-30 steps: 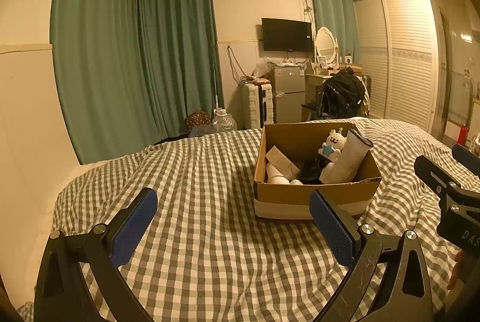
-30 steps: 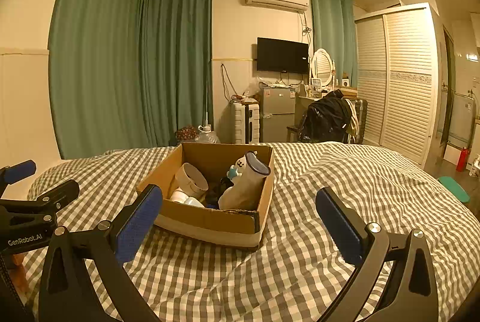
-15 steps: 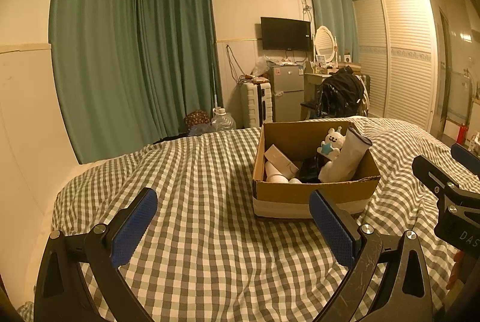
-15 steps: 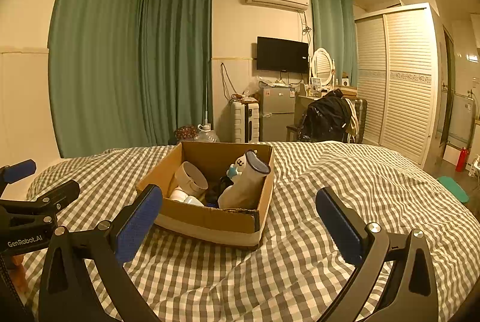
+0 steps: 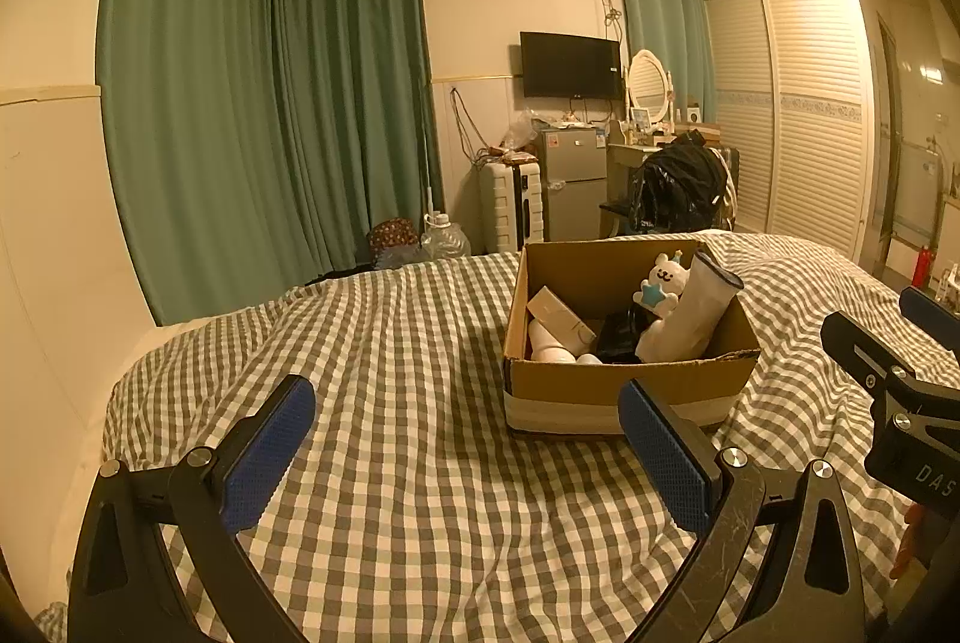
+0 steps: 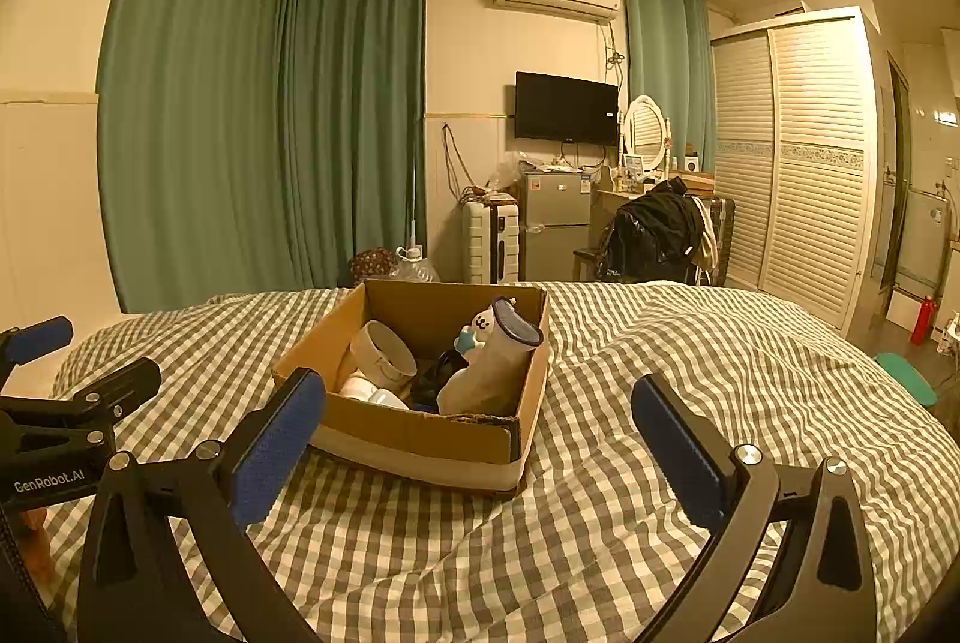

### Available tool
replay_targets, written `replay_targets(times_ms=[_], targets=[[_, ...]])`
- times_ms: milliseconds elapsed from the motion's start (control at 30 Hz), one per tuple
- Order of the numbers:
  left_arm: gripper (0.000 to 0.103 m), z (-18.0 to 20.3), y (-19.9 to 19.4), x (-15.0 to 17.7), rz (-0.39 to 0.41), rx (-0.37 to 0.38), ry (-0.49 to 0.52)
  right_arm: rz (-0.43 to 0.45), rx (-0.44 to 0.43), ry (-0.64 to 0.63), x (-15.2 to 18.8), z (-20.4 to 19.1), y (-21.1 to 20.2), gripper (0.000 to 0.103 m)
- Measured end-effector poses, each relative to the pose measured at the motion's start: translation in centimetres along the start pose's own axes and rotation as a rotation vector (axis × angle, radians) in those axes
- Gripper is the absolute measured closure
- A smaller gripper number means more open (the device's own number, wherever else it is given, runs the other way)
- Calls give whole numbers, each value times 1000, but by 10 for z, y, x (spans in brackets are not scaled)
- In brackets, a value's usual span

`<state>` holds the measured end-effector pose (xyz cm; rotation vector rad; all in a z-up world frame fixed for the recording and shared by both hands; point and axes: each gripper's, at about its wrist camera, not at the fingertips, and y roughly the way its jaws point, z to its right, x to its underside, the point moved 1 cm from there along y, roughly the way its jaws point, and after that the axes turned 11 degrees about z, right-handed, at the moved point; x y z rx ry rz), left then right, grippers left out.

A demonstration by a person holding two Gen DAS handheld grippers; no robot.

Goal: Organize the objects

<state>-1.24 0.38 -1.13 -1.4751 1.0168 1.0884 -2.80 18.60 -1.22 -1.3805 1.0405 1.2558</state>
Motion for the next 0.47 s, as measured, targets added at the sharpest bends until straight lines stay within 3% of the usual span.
replay_targets(times_ms=[467], targets=[[0, -1, -1, 2, 10, -22, 6, -10, -3, -6, 2, -2, 2, 1]])
